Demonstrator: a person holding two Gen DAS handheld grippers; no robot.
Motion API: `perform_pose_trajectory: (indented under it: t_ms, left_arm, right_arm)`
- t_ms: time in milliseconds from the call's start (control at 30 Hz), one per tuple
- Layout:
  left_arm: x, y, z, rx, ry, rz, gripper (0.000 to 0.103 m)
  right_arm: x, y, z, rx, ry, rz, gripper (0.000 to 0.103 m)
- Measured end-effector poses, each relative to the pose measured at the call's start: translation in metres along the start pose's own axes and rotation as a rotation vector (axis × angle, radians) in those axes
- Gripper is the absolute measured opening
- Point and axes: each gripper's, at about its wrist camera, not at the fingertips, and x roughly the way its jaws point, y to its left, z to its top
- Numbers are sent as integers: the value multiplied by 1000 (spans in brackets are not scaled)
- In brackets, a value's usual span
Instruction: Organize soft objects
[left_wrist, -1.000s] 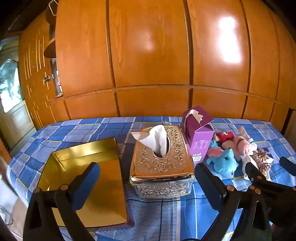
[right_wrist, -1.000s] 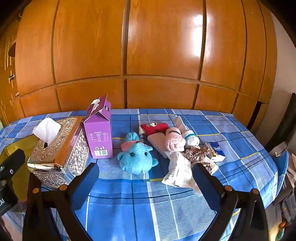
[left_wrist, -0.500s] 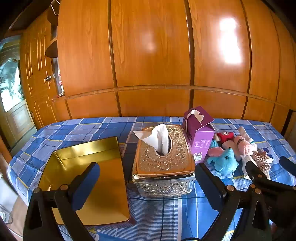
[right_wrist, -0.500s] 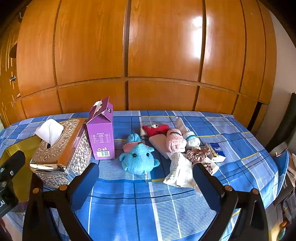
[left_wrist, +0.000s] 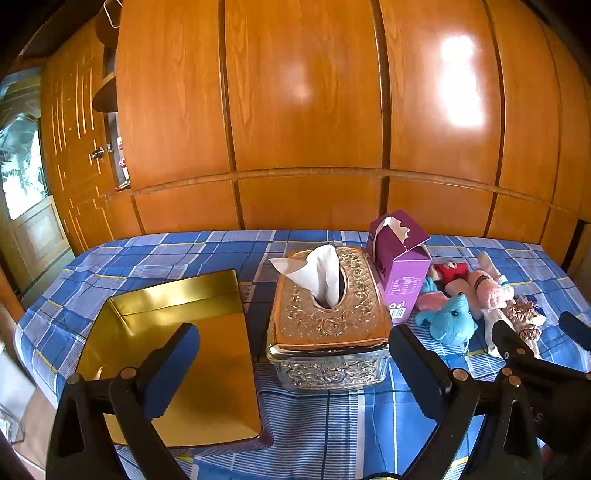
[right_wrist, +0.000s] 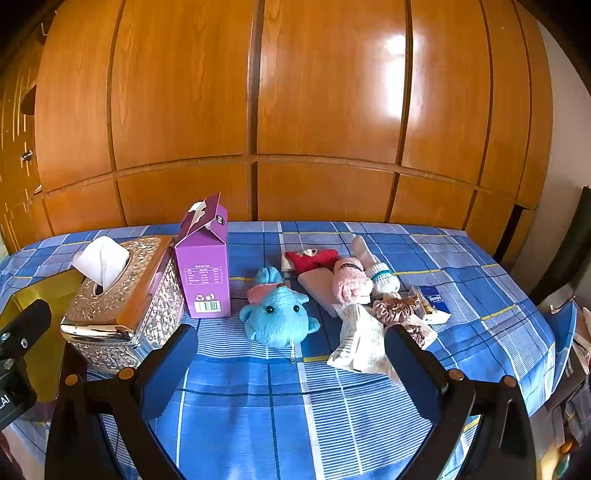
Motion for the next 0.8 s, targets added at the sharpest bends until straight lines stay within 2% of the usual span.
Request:
perform_pose_trajectory:
  t_ms: [800]
  left_arm:
    - [-1, -2, 0, 6, 3, -5, 102]
  right_arm:
    - [0, -2, 1, 2, -2, -2, 103]
